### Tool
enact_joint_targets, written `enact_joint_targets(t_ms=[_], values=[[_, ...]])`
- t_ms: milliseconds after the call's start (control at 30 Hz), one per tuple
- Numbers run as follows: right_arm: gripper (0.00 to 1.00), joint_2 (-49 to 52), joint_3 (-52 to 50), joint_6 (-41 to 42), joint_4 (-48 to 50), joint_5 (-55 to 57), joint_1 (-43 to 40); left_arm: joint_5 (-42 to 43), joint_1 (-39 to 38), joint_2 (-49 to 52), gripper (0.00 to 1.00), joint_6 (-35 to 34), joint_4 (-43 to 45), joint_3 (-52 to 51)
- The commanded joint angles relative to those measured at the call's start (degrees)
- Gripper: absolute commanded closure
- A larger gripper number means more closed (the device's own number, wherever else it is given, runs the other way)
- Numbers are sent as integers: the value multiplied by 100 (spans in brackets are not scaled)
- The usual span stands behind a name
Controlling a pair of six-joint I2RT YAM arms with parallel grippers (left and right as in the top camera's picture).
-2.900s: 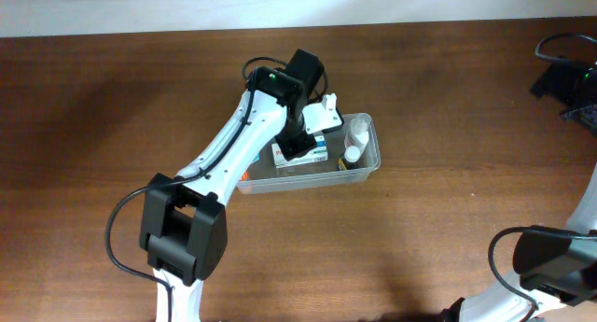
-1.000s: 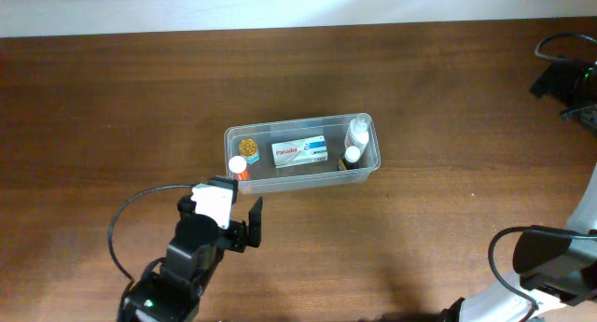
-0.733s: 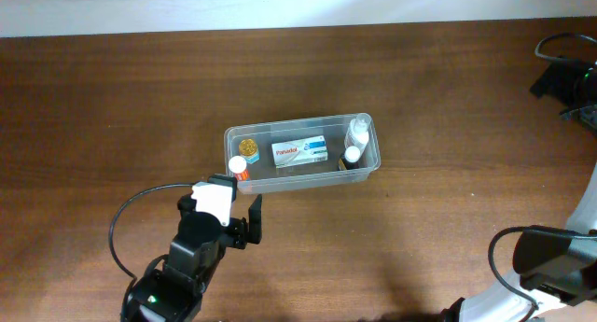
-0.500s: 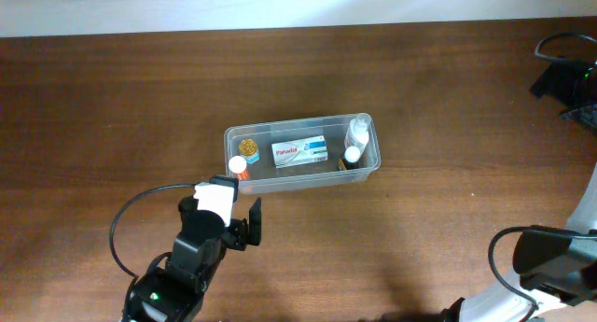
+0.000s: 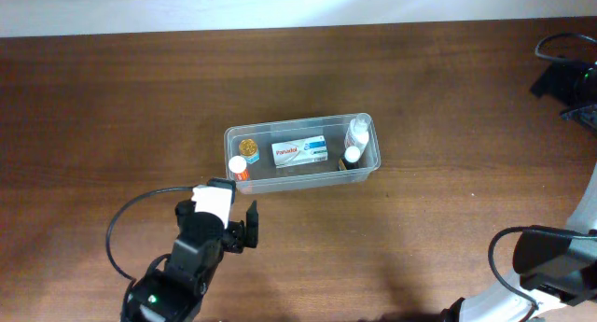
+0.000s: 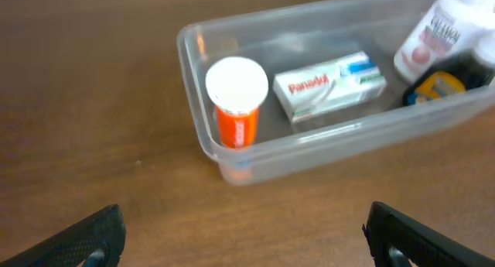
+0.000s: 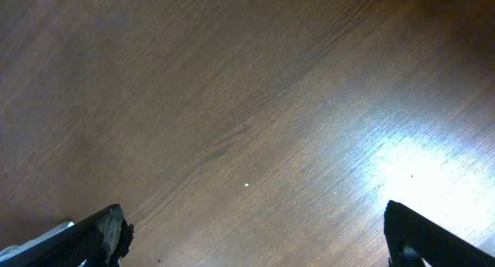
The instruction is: Pack container
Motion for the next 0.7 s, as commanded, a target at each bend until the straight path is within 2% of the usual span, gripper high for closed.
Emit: enact_joint_targets(t_ms=[0, 133, 300, 433, 567, 667], values=[[2, -83, 85, 33, 0, 11, -11, -262, 254, -505, 1, -70, 33, 0], [2, -83, 85, 33, 0, 11, -11, -107, 1012, -1095, 1, -70, 31, -2], [2, -83, 85, 33, 0, 11, -11, 568, 2131, -1613, 1, -37, 33, -2], [2, -83, 85, 33, -2, 11, -11, 1217, 2782, -2044, 1, 503, 234, -192], [2, -83, 85, 33, 0, 13, -11, 1652, 2868, -2496, 1, 1250, 739, -651], [2, -83, 85, 33, 0, 13, -11, 1755, 2868, -2800, 1, 1388, 973, -1064]])
